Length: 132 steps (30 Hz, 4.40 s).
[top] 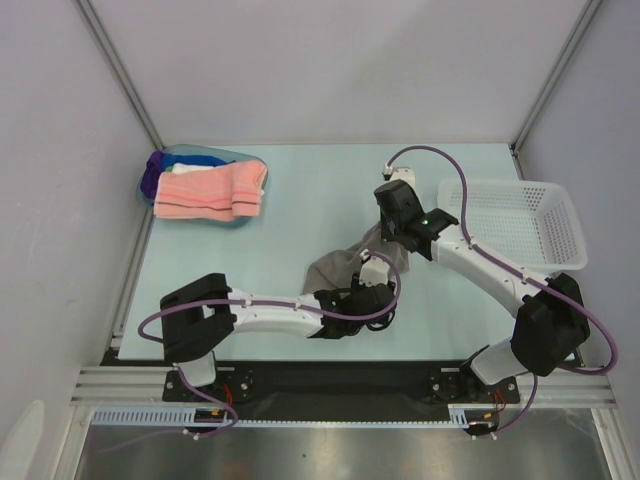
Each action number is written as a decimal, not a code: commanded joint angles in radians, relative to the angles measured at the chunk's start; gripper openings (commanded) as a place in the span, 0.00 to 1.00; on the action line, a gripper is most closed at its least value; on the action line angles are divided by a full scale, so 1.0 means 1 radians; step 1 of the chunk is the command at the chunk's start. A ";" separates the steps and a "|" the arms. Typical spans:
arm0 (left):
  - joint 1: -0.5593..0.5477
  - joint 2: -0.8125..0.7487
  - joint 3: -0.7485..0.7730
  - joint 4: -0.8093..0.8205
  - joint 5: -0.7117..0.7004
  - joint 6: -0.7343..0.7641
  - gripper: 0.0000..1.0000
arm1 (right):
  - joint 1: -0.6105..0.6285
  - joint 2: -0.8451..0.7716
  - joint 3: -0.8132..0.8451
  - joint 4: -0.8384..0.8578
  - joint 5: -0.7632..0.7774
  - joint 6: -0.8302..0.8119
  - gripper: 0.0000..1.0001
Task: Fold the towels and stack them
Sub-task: Flatten out the crumpled towel
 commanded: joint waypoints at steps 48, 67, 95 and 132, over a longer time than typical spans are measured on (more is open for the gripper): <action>0.106 -0.733 -0.463 -0.311 0.133 -0.079 0.58 | 0.326 -0.524 -0.543 -0.072 0.076 0.395 0.58; 0.063 -0.784 -0.681 -0.140 0.070 -0.246 0.75 | 0.422 -0.499 -0.704 0.060 0.073 0.528 0.58; 0.065 -0.900 -0.339 -0.477 -0.077 -0.052 0.00 | 0.433 -0.669 -0.577 -0.093 0.015 0.510 0.11; 0.067 -0.830 -0.149 -0.494 0.005 0.208 0.00 | 0.493 -0.691 -0.563 -0.153 -0.048 0.528 0.53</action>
